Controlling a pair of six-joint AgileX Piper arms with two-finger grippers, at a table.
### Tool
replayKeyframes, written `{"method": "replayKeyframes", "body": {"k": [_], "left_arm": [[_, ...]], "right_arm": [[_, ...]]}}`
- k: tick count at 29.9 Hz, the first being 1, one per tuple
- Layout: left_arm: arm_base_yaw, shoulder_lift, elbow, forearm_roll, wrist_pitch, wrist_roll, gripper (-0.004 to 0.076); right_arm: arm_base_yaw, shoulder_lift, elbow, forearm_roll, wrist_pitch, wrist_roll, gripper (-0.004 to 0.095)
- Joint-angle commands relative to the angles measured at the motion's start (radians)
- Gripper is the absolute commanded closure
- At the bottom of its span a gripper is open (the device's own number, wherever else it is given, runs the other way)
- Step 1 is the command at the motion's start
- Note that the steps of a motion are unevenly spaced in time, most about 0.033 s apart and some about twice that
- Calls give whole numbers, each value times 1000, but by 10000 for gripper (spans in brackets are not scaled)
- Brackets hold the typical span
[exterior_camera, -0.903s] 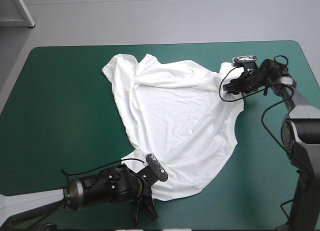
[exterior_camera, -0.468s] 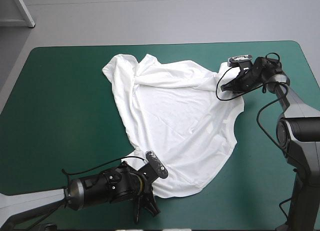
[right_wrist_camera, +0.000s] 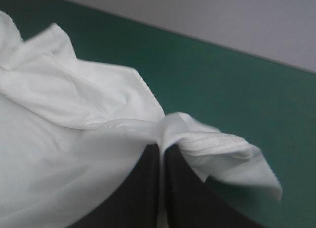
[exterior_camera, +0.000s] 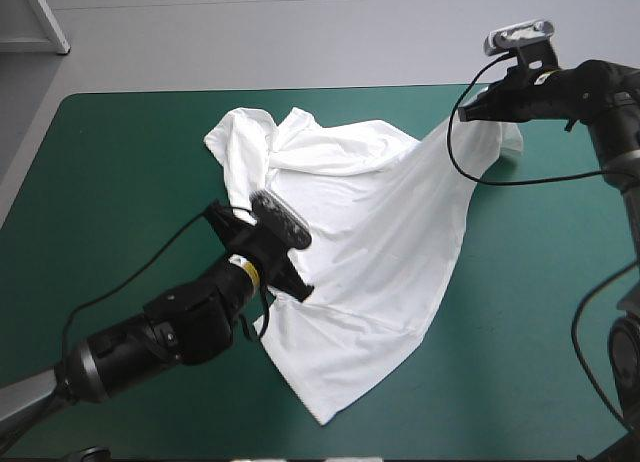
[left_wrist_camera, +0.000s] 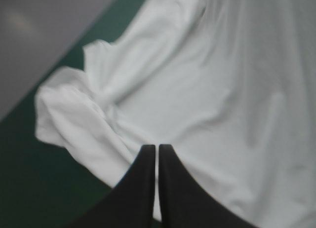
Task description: Fold the cloth
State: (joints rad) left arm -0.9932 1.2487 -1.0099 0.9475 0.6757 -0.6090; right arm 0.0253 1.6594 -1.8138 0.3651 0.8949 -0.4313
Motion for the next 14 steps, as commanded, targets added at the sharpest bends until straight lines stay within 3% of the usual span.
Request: {"method": "replayKeyframes", "body": {"k": [1, 6, 14], "left_arm": [[113, -31, -155, 57, -123, 97, 705], [339, 12, -411, -32, -215, 301, 704], [603, 84, -862, -482, -215, 729, 689]], "right_arm": [[0, -145, -64, 68, -43, -37, 921], [0, -262, -120, 109, -41, -60, 921], [0, -372, -276, 137, -43, -71, 922]]}}
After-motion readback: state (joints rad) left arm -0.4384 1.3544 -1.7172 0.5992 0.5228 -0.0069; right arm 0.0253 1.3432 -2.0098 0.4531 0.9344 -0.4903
